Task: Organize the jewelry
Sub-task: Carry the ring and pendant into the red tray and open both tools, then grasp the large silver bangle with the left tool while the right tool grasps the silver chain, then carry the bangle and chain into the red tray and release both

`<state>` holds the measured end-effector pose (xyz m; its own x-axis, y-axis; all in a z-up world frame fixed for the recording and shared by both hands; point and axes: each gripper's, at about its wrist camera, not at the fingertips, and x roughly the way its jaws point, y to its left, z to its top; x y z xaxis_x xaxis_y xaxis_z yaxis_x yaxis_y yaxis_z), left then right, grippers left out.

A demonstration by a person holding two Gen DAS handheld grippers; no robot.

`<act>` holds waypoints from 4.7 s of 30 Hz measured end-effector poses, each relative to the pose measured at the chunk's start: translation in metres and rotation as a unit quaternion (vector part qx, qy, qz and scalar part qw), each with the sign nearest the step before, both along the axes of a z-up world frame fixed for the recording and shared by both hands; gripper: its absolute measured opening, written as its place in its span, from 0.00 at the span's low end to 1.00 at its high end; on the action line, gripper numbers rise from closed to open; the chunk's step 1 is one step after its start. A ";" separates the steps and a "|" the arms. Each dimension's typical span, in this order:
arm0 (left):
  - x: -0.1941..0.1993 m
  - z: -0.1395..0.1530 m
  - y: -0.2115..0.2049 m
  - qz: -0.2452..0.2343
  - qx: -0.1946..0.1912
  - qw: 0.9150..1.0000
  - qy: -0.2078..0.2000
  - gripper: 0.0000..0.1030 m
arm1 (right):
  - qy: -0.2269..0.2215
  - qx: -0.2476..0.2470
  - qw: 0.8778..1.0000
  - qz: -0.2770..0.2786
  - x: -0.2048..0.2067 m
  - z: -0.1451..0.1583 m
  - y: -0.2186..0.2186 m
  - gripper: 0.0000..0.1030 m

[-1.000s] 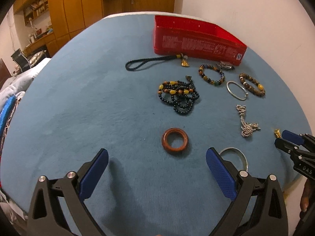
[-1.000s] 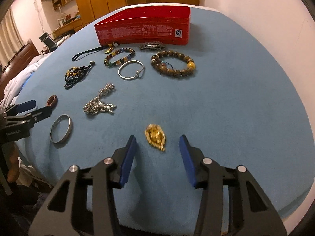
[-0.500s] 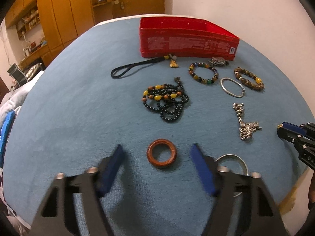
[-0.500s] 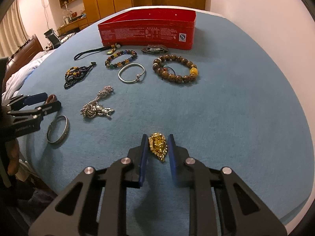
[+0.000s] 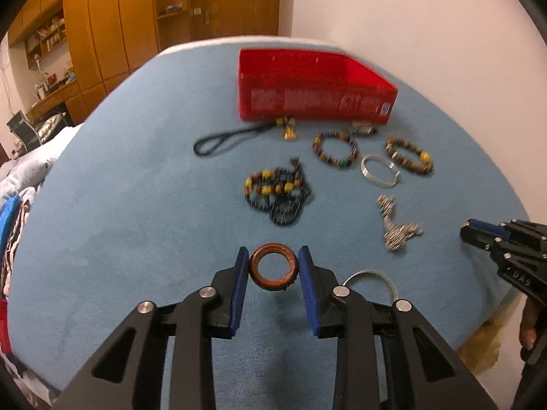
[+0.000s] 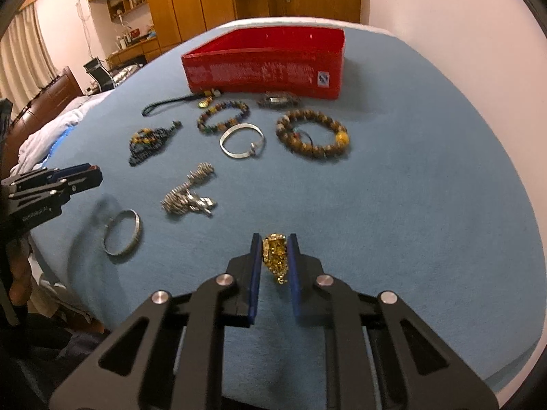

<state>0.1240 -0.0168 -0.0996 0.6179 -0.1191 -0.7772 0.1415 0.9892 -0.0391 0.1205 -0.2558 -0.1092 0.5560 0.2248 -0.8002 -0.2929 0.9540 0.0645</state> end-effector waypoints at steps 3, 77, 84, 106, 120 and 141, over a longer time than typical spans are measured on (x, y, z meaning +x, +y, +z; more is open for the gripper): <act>0.001 0.015 0.000 -0.010 -0.010 1.000 -0.011 0.29 | -0.006 0.006 1.000 0.008 -0.001 0.010 0.002 0.13; 0.076 0.048 -0.029 -0.139 0.012 0.990 -0.018 0.81 | 0.002 0.021 0.996 0.082 0.121 0.053 0.009 0.61; -0.014 0.014 -0.041 -0.154 0.016 0.988 -0.001 0.83 | 0.014 0.032 0.993 0.109 0.044 0.014 0.034 0.60; -0.014 -0.032 -0.041 -0.127 0.023 0.991 0.013 0.47 | 0.033 0.030 0.989 0.143 0.037 -0.014 0.064 0.55; -0.004 -0.023 -0.016 -0.093 0.010 0.996 0.010 0.47 | 0.030 0.007 0.989 0.148 0.045 -0.022 0.068 0.15; 0.001 0.016 -0.007 -0.082 -0.008 0.996 -0.021 0.47 | -0.005 0.075 0.988 0.138 0.029 0.043 0.041 0.09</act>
